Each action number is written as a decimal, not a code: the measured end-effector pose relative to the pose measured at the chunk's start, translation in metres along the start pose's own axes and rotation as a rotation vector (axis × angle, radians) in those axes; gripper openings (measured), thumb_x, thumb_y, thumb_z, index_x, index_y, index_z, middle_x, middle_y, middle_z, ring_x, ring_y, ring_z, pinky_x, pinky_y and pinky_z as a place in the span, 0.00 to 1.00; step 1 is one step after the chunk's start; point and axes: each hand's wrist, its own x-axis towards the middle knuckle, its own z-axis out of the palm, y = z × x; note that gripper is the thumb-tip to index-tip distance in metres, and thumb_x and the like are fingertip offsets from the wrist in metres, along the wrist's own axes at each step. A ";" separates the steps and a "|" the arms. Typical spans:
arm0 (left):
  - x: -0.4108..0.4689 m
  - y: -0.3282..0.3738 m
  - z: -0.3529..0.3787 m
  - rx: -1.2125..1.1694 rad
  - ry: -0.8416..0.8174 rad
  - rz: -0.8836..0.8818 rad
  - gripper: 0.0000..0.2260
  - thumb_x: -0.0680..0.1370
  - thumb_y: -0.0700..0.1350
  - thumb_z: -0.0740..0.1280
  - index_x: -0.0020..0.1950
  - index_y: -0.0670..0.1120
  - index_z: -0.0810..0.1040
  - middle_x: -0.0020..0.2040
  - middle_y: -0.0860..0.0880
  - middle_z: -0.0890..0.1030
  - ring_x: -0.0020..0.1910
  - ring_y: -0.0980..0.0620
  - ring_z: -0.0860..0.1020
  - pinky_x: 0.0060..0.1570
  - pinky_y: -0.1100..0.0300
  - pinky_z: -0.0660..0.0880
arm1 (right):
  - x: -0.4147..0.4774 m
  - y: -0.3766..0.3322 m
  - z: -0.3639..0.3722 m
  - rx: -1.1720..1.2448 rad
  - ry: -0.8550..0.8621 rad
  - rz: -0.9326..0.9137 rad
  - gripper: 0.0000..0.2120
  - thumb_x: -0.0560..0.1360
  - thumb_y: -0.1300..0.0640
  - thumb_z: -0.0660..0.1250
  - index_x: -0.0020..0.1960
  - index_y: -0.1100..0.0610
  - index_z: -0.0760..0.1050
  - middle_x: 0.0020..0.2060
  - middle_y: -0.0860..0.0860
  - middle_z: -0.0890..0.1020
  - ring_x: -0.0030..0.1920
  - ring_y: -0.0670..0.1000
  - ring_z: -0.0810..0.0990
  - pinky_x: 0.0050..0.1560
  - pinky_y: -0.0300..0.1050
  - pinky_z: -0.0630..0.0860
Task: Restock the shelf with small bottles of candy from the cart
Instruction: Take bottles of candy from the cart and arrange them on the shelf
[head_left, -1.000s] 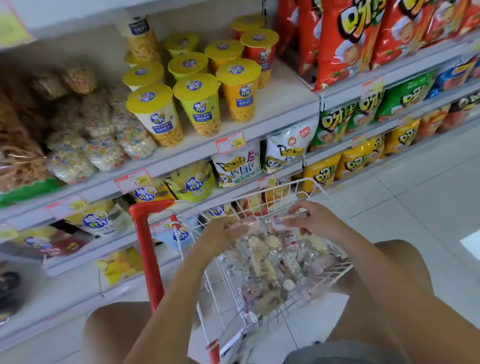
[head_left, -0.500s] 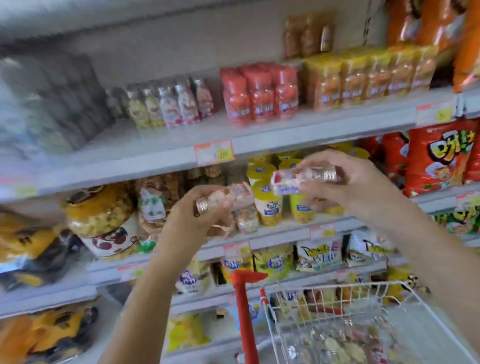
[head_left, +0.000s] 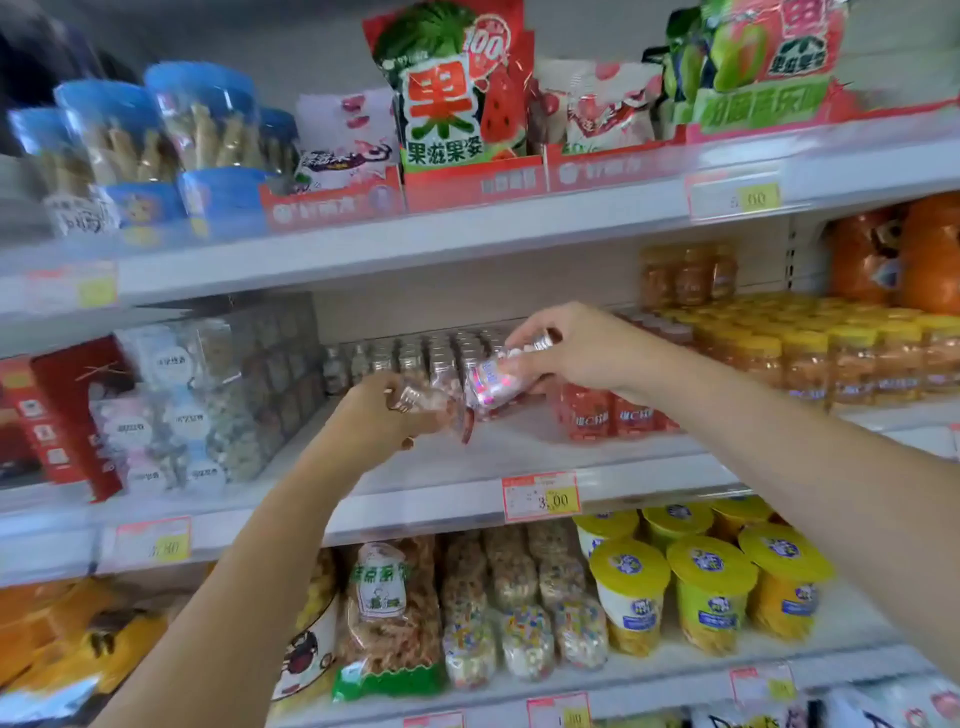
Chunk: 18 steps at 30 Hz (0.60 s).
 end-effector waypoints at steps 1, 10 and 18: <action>0.009 -0.004 0.000 0.026 -0.021 -0.006 0.17 0.69 0.47 0.76 0.54 0.47 0.76 0.46 0.44 0.79 0.40 0.50 0.76 0.43 0.54 0.77 | 0.008 -0.002 -0.002 -0.112 -0.021 -0.007 0.13 0.74 0.61 0.71 0.58 0.60 0.77 0.43 0.54 0.79 0.31 0.41 0.76 0.26 0.24 0.69; 0.048 -0.033 0.011 0.026 -0.048 0.099 0.28 0.73 0.47 0.73 0.71 0.49 0.68 0.45 0.50 0.76 0.42 0.53 0.77 0.46 0.59 0.77 | 0.066 0.007 0.007 -0.811 -0.174 -0.040 0.15 0.69 0.62 0.74 0.53 0.53 0.78 0.41 0.48 0.75 0.33 0.44 0.70 0.27 0.38 0.63; 0.057 -0.048 0.021 0.009 -0.010 0.076 0.14 0.71 0.41 0.74 0.53 0.45 0.74 0.44 0.52 0.77 0.39 0.54 0.77 0.31 0.70 0.74 | 0.082 0.009 0.030 -0.749 -0.277 0.022 0.20 0.67 0.64 0.75 0.58 0.58 0.77 0.53 0.55 0.79 0.45 0.50 0.73 0.35 0.40 0.67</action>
